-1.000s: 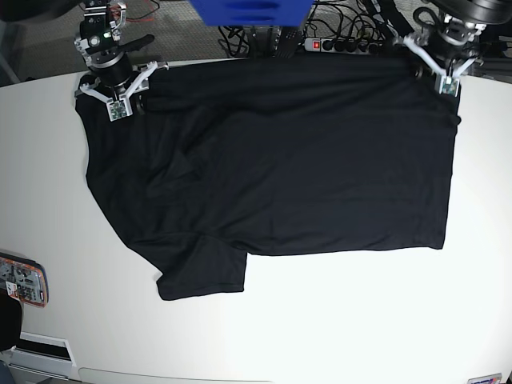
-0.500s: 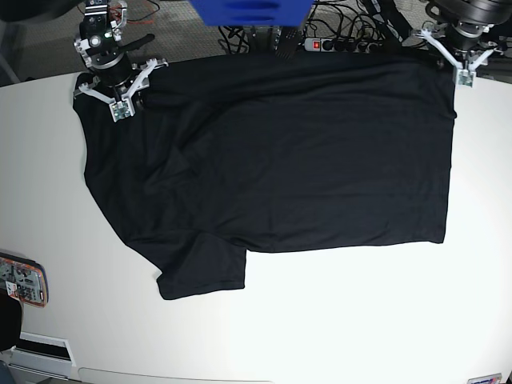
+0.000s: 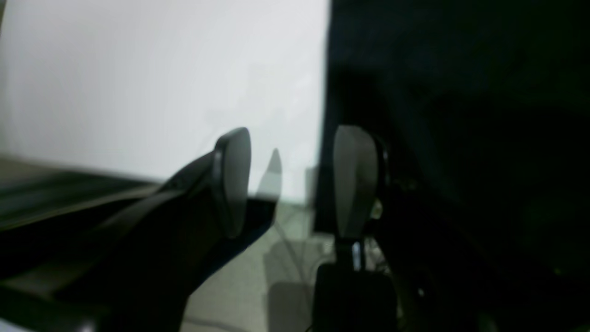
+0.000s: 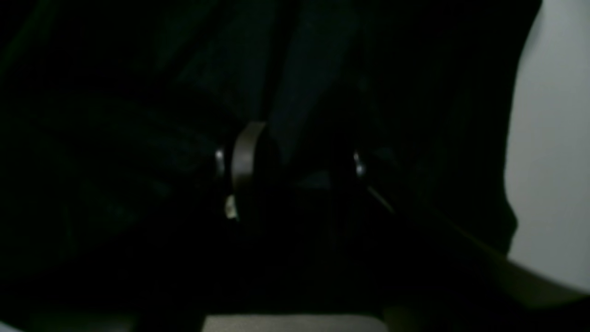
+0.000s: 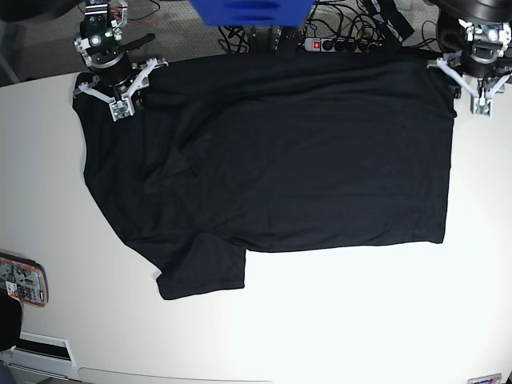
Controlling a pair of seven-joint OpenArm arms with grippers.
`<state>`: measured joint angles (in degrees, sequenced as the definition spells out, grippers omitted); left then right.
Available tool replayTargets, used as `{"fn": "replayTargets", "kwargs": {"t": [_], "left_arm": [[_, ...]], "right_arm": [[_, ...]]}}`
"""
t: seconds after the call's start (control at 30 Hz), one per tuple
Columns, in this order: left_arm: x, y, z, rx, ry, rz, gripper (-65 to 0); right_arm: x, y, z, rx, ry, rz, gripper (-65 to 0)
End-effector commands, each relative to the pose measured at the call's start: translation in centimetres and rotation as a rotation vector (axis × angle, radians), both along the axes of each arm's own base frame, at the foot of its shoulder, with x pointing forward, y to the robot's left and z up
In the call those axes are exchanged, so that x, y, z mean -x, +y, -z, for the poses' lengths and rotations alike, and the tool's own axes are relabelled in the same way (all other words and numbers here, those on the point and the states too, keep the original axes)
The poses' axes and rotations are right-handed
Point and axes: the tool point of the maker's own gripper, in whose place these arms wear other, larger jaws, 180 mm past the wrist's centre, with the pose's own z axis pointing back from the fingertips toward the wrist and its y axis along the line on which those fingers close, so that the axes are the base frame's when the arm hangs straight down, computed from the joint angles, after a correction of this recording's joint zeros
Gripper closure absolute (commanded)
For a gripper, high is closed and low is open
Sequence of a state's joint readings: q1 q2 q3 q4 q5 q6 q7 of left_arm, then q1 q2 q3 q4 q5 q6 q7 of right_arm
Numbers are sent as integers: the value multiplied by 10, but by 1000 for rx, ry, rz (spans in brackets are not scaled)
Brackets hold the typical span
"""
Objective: Fold the T-shirt properly
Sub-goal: 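Pull the shirt edge apart, left gripper moving away from the right, then release the edge and move both grippers down the shirt sides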
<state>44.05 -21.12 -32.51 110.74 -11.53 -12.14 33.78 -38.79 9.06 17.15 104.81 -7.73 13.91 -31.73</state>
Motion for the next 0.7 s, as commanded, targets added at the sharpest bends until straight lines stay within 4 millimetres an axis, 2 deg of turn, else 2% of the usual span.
{"fn": "replayTargets", "kwargs": {"t": [0.0, 0.17, 0.27, 0.37, 0.43, 0.5, 0.67], "left_arm": [[-8, -4, -5, -1, -16, 23, -273], [-18, -24, 7, 42, 0, 57, -273], [-14, -29, 21, 66, 35, 54, -273], [-3, -20, 40, 78, 80, 18, -273], [-11, -6, 45, 61, 88, 9, -273], [-7, 3, 53, 58, 114, -8, -273], [-18, 16, 46, 26, 91, 9, -273]], "right_arm": [[12, -7, 5, 39, 57, -4, -221], [11, -7, 5, 39, 54, -4, -221], [10, -7, 5, 38, 51, -5, -221], [10, -7, 5, 38, 52, -4, -221], [11, -7, 5, 38, 54, -4, -221], [11, -7, 5, 38, 54, -4, -221], [11, -7, 5, 39, 54, -5, -221]]}}
